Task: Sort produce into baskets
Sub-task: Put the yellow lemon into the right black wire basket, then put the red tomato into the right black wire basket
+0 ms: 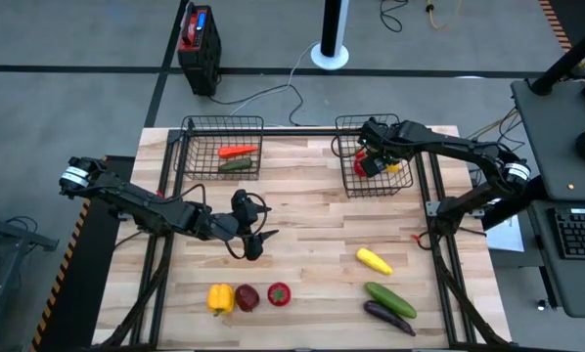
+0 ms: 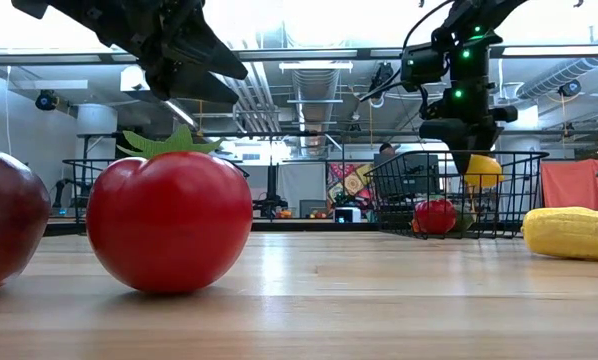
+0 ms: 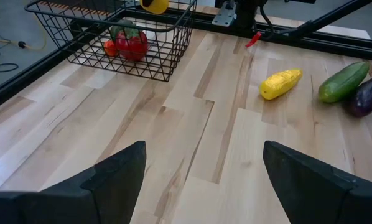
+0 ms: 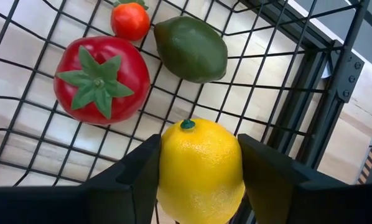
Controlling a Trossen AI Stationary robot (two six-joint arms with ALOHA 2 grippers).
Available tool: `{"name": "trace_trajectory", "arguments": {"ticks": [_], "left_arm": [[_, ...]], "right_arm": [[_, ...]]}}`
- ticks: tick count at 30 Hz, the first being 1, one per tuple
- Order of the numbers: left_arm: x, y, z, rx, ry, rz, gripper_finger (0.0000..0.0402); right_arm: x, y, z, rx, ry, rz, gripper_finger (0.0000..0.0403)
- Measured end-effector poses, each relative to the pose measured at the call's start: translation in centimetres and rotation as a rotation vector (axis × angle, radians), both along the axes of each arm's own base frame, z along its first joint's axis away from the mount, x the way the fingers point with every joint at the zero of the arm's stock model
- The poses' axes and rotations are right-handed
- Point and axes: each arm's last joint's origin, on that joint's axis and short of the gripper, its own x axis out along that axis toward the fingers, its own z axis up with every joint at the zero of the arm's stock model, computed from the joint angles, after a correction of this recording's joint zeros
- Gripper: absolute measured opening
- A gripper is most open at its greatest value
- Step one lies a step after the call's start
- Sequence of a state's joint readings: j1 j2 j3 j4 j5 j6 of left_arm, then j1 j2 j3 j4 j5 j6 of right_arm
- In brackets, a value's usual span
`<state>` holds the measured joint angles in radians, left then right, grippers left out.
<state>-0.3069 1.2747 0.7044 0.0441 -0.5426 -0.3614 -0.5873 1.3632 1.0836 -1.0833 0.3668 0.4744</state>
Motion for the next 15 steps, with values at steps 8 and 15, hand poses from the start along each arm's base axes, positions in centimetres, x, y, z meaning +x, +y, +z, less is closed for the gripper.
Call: {"name": "trace_trajectory", "arguments": {"ticks": [8, 15], "left_arm": [[0.00, 0.00, 0.00, 0.000, 0.000, 0.000, 0.0306], [0.00, 0.00, 0.00, 0.000, 0.000, 0.000, 0.0306]], "right_arm": [[0.00, 0.00, 0.00, 0.000, 0.001, 0.003, 0.0232], [0.00, -0.01, 0.00, 0.000, 0.001, 0.002, 0.0244]]}}
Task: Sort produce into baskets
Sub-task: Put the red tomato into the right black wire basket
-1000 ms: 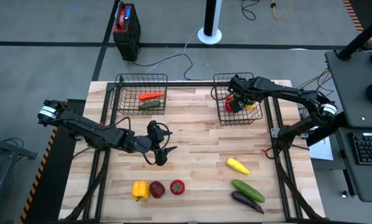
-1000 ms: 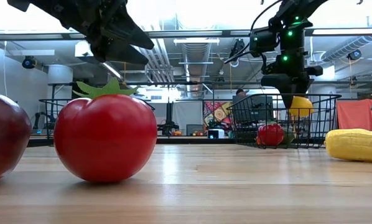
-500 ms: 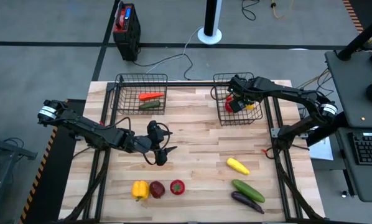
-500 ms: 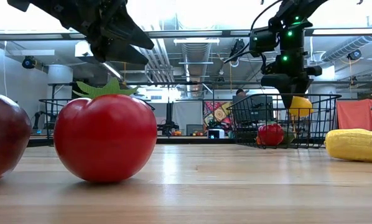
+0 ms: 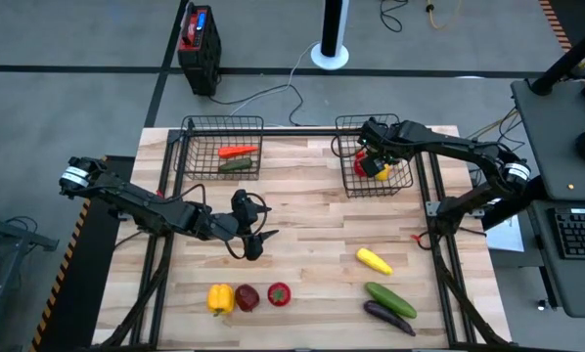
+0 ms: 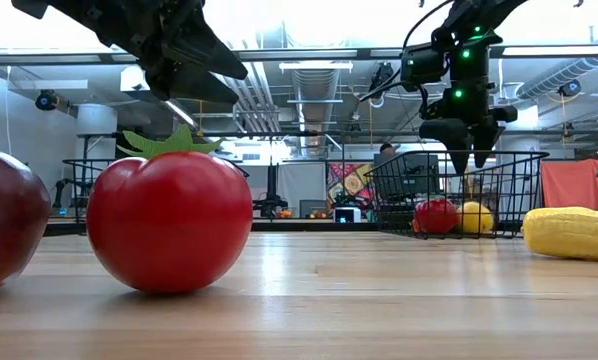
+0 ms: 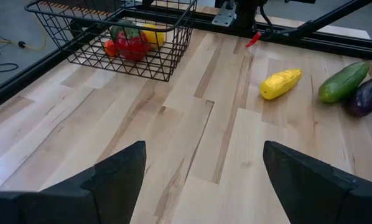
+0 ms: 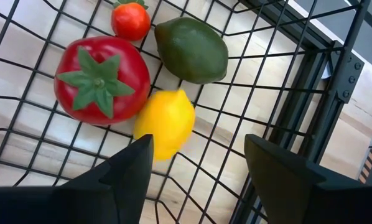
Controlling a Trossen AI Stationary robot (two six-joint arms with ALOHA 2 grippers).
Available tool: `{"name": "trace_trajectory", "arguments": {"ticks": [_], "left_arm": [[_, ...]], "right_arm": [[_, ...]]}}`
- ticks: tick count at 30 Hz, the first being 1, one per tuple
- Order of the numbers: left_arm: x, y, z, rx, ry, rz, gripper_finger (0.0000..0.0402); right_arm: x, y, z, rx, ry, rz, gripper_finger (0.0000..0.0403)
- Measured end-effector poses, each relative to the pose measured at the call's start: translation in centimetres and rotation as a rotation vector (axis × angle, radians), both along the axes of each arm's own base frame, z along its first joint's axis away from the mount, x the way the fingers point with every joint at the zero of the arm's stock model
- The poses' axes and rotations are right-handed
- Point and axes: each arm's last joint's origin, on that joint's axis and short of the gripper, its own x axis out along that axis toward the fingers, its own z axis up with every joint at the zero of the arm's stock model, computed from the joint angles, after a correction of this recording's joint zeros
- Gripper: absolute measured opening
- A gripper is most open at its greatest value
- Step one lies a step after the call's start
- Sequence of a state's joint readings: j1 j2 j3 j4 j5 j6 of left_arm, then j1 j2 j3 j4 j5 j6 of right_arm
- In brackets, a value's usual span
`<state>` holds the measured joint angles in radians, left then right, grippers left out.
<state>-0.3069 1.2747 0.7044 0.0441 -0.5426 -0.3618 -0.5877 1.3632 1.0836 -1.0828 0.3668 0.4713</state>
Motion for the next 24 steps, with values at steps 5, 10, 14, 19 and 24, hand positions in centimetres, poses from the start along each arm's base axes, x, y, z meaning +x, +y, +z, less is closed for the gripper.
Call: {"name": "trace_trajectory", "arguments": {"ticks": [5, 10, 14, 19, 24], "left_arm": [[0.0, 0.0, 0.0, -0.004, -0.001, 0.002, 0.0306], [0.0, 0.0, 0.0, -0.010, -0.003, 0.005, 0.0306], [0.0, 0.0, 0.0, -0.023, -0.003, -0.004, 0.0306], [0.2, -0.6, 0.4, -0.083, 0.002, -0.108, 0.0306], [0.1, -1.7, 1.2, -0.067, 0.016, -0.176, 0.0306]], "right_arm": [[0.0, 0.0, 0.0, -0.002, -0.002, 0.000, 0.0244], [0.1, 0.0, 0.0, -0.004, -0.003, 0.011, 0.0244], [0.2, -0.1, 0.4, -0.011, -0.013, 0.019, 0.0244], [0.7, 0.4, 2.4, -0.050, -0.084, 0.045, 0.0239], [1.3, 2.0, 4.8, -0.098, -0.170, 0.114, 0.0230]]}}
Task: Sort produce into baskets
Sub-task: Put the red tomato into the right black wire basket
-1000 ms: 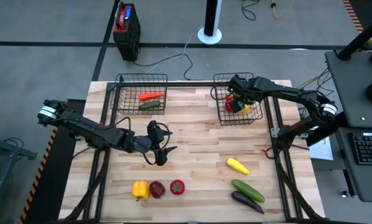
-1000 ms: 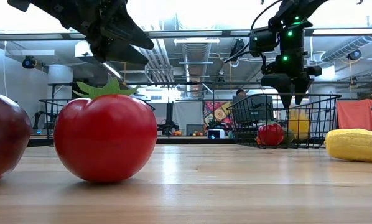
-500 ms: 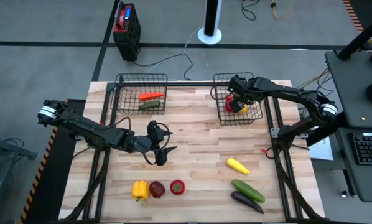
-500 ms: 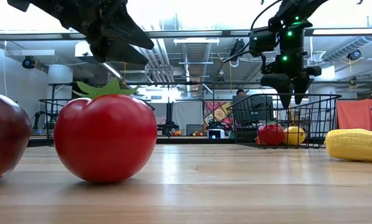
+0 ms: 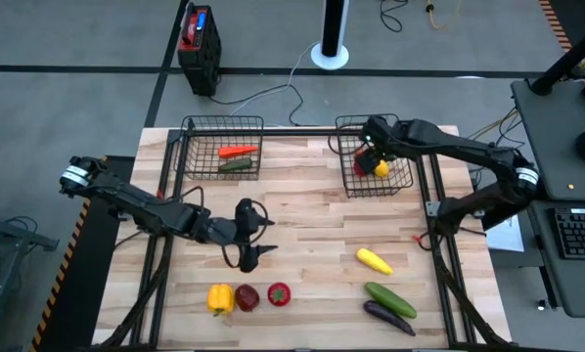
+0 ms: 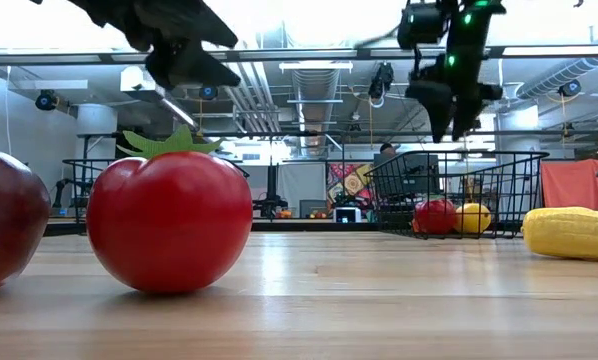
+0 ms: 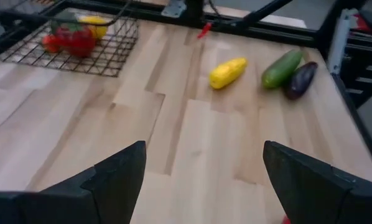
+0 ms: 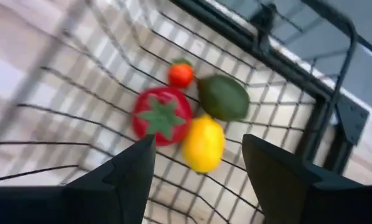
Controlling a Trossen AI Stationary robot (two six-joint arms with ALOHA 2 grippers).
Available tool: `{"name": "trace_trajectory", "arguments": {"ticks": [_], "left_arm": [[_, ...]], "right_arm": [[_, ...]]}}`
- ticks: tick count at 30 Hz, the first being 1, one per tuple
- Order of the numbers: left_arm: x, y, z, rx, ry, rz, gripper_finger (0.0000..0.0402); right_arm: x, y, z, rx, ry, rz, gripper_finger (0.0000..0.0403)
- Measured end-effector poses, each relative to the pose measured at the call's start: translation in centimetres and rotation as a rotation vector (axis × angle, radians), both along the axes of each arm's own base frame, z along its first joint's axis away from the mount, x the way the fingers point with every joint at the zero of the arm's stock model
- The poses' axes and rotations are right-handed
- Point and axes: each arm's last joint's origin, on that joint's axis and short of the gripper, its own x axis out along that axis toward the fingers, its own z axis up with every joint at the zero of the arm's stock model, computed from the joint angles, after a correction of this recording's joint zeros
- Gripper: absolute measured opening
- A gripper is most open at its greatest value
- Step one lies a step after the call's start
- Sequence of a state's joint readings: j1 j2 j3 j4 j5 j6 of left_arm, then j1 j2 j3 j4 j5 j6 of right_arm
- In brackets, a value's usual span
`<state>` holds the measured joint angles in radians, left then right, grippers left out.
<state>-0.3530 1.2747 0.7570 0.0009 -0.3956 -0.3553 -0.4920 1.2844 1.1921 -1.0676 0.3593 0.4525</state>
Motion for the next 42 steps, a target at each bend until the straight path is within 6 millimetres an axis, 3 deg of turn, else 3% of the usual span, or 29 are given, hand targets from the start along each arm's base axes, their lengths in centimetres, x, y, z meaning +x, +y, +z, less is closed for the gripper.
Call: {"name": "trace_trajectory", "arguments": {"ticks": [7, 13, 23, 33, 42], "left_arm": [[-0.2, -1.5, 1.3, 0.035, -0.026, 0.004, 0.0306], [-0.4, -2.5, 1.0, 0.052, -0.039, 0.058, 0.0306], [1.7, -5.1, 1.3, 0.097, 0.077, 0.026, 0.0306], [2.8, -9.0, 1.9, 0.205, 0.348, -0.015, 0.0306], [2.1, -12.5, 1.3, 0.193, 0.391, -0.071, 0.0306]], "right_arm": [[1.2, 4.3, 2.2, -0.056, -0.148, 0.164, 0.0226], [2.9, 8.6, 3.0, -0.086, -0.258, 0.361, 0.0224], [5.1, 15.4, 3.2, -0.131, -0.410, 0.696, 0.0224], [6.5, 20.3, 1.2, -0.239, -0.588, 0.962, 0.0224], [8.9, 23.6, -2.2, -0.274, -0.632, 1.175, 0.0224]]}}
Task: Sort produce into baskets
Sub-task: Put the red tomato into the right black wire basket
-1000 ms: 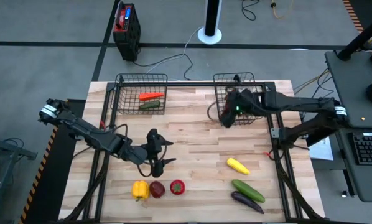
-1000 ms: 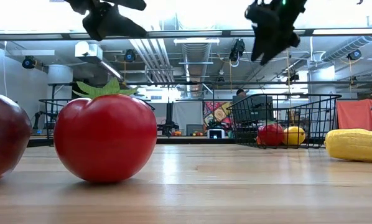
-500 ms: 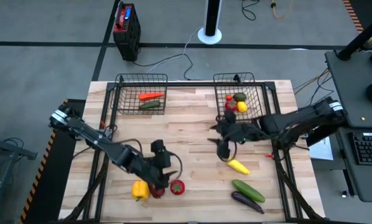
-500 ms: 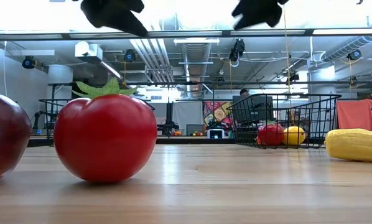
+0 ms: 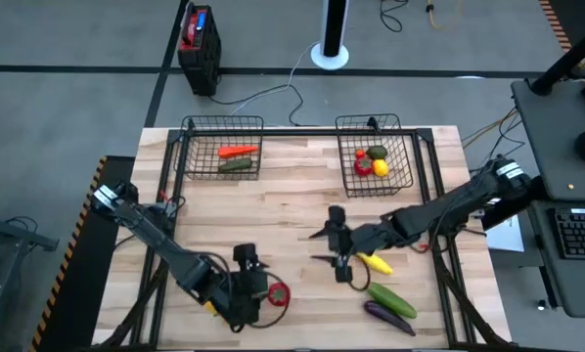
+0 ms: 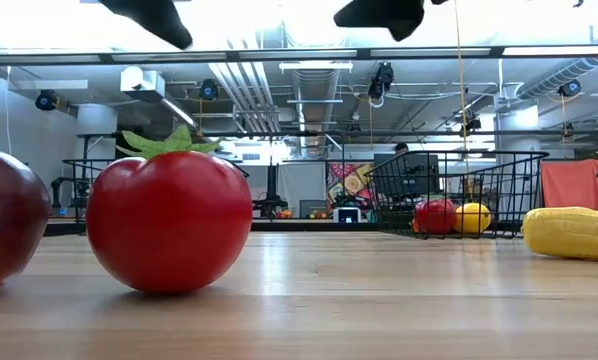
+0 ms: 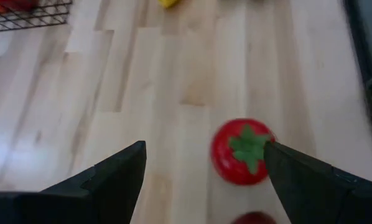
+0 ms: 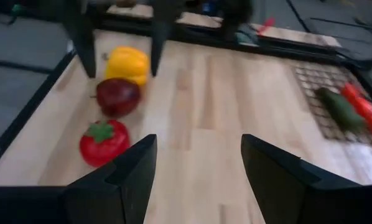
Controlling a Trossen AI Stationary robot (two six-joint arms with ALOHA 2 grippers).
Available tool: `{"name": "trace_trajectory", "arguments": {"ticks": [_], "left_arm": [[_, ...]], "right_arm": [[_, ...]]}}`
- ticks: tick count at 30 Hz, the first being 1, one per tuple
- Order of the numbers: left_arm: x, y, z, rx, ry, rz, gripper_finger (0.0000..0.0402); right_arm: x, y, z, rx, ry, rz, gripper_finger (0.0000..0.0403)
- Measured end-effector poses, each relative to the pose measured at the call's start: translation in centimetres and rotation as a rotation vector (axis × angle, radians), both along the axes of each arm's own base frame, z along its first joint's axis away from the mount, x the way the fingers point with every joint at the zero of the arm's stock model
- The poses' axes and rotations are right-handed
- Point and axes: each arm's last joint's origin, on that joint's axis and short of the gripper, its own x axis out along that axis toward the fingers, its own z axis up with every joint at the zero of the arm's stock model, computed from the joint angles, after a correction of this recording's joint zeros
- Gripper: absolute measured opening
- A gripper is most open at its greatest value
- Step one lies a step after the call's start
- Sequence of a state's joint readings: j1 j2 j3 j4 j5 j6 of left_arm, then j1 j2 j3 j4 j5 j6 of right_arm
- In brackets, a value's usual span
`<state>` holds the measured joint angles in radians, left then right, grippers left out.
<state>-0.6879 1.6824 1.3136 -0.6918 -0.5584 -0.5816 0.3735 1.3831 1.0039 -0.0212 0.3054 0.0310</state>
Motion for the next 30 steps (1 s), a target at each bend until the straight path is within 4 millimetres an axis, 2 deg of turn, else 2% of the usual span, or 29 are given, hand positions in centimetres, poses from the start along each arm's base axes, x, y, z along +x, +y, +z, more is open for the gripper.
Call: {"name": "trace_trajectory", "arguments": {"ticks": [9, 15, 18, 22, 26, 30], "left_arm": [[-1.8, -2.1, -0.5, -0.035, -0.005, -0.020, 0.0296], [-3.0, -2.3, -0.5, 0.012, 0.028, -0.053, 0.0280], [-3.8, -2.0, -0.2, 0.034, 0.064, -0.035, 0.0276], [-4.7, -1.5, 0.1, 0.041, 0.112, 0.038, 0.0274], [-5.0, -1.6, 0.1, 0.042, 0.106, 0.051, 0.0274], [-5.0, -1.6, 0.1, 0.060, 0.086, 0.058, 0.0274]], "right_arm": [[3.0, 3.6, -4.4, -0.013, -0.058, 0.098, 0.0224], [4.6, 4.4, -7.9, 0.040, -0.038, 0.072, 0.0224], [4.9, 4.6, -9.0, 0.087, -0.023, 0.047, 0.0224], [5.1, 4.9, -9.5, 0.119, -0.007, 0.033, 0.0224], [5.5, 5.5, -8.9, 0.122, -0.021, 0.046, 0.0226], [5.7, 5.9, -8.5, 0.142, -0.012, 0.052, 0.0257]]}}
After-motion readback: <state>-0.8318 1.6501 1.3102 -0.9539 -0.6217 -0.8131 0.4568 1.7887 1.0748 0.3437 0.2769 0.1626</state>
